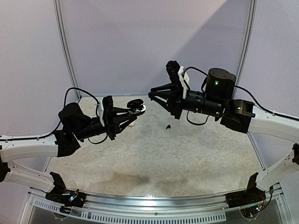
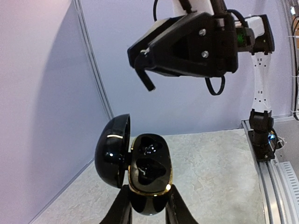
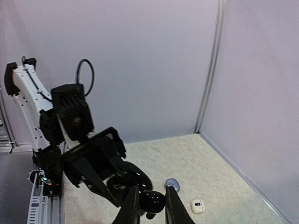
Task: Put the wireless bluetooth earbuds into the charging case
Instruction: Insert the right earbud into the right side groove of the charging case.
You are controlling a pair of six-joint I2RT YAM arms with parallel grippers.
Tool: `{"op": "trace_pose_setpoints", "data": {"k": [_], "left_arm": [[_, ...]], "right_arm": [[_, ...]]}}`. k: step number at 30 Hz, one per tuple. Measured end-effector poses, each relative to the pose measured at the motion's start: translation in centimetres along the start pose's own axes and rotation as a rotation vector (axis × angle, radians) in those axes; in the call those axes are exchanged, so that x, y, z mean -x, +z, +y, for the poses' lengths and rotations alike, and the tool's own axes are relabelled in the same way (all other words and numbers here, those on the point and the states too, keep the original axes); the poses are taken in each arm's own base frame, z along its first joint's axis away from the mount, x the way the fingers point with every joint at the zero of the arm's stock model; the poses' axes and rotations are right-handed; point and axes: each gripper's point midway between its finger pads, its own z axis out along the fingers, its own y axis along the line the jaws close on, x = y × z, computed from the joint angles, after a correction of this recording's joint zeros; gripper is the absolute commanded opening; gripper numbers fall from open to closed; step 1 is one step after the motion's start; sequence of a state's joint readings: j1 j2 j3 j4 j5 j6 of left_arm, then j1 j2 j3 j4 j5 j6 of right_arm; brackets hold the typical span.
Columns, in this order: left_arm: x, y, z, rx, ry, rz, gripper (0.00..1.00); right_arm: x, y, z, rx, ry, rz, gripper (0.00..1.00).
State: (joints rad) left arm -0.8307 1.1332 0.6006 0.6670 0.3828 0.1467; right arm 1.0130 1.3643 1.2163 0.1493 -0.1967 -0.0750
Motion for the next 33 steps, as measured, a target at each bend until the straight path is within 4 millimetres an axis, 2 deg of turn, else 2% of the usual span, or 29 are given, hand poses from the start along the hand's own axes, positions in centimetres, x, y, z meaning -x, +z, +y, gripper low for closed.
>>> {"op": "trace_pose_setpoints", "data": {"k": [4,8,22,33], "left_arm": [[0.2,0.0,-0.3,-0.007,0.002,-0.006,0.0],[0.4,0.0,-0.4,-0.009,-0.022,-0.01,0.0],[0.7,-0.1,-0.6,-0.017,-0.11,-0.018,0.0],[0.4,-0.2,-0.7,-0.02,-0.129,-0.011,0.0]], "right_arm": [[1.3,0.2,3.0,0.087,-0.061,-0.064,0.0],[1.5,0.4,4.3,0.123,-0.105,-0.088,0.0],[-0.6,1.7,4.0,0.107,-0.204,-0.054,0.0],[-1.5,2.3,3.0,0.047,-0.249,-0.038,0.0]]}}
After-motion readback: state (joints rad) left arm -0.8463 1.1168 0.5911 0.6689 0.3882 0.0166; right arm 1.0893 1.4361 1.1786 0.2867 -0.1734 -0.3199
